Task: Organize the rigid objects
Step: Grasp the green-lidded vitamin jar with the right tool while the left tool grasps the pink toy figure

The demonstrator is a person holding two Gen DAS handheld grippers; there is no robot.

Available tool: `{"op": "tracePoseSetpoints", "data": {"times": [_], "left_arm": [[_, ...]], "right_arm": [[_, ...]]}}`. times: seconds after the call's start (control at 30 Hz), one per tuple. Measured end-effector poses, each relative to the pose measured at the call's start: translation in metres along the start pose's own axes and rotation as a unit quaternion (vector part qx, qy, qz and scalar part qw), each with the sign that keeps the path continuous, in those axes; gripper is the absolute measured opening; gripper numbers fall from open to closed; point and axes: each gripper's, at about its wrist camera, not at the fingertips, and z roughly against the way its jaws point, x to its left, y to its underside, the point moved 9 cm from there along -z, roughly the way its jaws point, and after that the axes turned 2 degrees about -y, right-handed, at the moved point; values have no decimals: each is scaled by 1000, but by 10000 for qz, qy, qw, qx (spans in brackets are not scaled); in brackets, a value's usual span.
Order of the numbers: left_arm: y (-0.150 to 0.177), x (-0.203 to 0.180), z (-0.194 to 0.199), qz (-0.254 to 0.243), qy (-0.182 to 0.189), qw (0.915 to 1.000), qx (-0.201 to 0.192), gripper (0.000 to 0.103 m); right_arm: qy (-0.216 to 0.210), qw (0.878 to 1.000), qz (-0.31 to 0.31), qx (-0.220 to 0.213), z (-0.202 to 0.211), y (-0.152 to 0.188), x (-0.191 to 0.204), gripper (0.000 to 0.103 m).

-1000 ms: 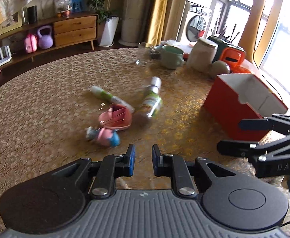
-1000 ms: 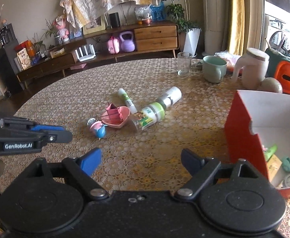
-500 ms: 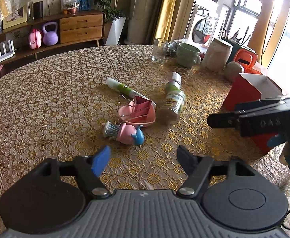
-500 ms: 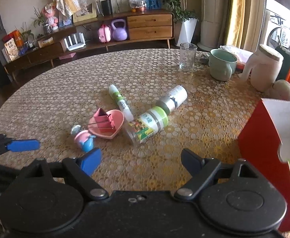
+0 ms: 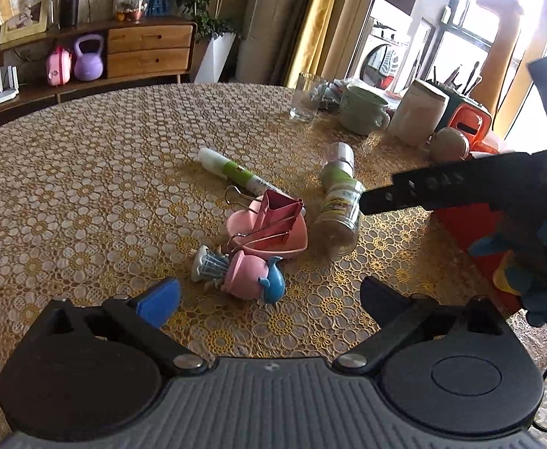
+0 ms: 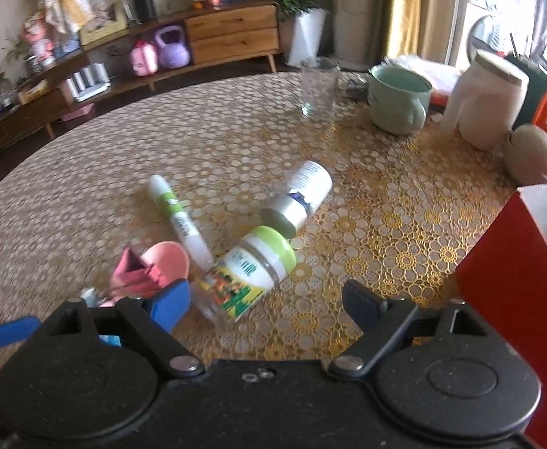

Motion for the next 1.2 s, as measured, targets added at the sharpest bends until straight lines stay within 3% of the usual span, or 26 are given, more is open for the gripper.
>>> {"op": "tracePoseSetpoints", "data": {"times": [0.1,0.37,0.67,0.93,1.03,1.1,1.2], "left_arm": [[-1,3,-9,3,-3,10000,-27,103],[4,21,-40,368,48,9982,474,103],[2,20,-50,62,-37,9995,295,103],[0,20,-58,57,-150,9996,220,102],[0,20,-56,-15,-289,9995,155,94],[1,20,-55,-101,-393,9991,123,79],[1,18,-54,-111,-378,9991,143,77]], "right_arm": [[91,9999,-109,73,-13,-3,0,88],[282,9973,-633,226,-39,-9,-6,89],[276,9974,-629,231,-49,-9,-2,81],[-110,9950,-911,384,-49,-4,-2,68],[-267,9934,-1030,429,-50,-4,0,62],[-300,9930,-1064,427,-49,-4,0,59],[-394,9915,-1158,432,-46,-3,-2,56]]}}
